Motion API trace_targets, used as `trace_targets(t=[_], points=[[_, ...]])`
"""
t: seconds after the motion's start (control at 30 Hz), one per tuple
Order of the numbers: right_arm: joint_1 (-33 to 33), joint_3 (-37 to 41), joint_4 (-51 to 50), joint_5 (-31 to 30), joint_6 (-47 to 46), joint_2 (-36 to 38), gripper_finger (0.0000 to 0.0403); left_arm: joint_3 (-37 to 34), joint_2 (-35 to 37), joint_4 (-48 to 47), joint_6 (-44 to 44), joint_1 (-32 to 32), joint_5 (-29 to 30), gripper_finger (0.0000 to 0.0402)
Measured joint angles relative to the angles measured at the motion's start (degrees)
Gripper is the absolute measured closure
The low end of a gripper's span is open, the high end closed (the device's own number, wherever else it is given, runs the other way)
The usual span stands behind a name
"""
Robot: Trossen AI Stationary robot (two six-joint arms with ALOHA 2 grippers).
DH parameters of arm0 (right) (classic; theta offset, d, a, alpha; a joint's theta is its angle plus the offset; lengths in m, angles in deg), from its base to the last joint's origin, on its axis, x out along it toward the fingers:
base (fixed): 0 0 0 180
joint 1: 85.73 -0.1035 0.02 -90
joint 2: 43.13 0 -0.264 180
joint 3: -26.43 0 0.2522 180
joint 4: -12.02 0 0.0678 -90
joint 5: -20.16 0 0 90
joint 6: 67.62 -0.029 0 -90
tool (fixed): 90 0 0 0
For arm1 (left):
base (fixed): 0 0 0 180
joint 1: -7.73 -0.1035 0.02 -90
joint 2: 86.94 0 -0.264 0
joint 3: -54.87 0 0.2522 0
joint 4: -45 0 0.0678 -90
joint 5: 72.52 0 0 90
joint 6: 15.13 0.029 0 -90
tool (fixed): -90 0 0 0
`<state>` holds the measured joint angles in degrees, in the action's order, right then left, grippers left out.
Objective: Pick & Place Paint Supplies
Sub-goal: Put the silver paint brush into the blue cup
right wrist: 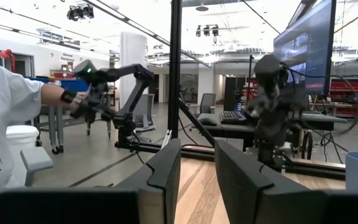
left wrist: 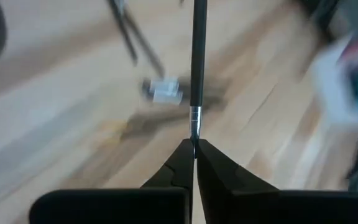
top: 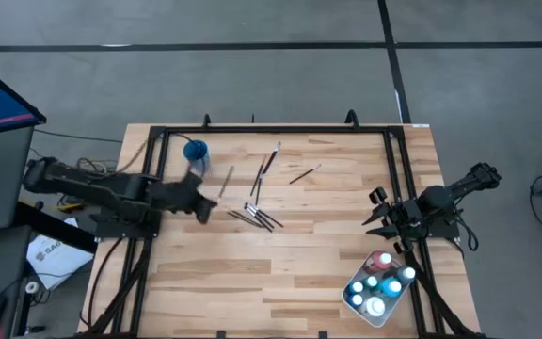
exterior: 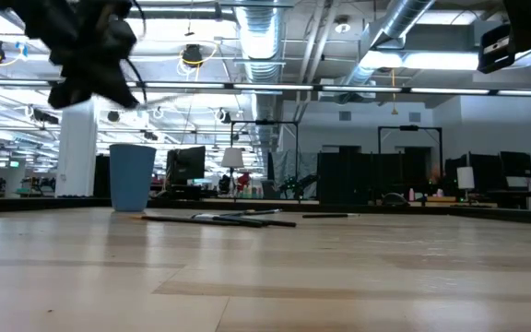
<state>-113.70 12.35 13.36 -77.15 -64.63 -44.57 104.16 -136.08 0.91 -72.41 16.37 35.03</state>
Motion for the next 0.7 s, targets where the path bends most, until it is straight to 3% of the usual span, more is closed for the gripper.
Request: trace_targets(t=[0.47, 0.7], points=[[-0.01, 0.01, -0.02, 0.00, -0.01, 0.00, 0.0311, 0.09, 18.77, 2.40, -14.93, -5.03, 13.20, 0.0401], [-0.01, 0.02, -0.02, 0.00, -0.02, -0.01, 0.0311, 0.09, 21.49, 2.34, -25.18, -6.20, 8.49, 0.0401]])
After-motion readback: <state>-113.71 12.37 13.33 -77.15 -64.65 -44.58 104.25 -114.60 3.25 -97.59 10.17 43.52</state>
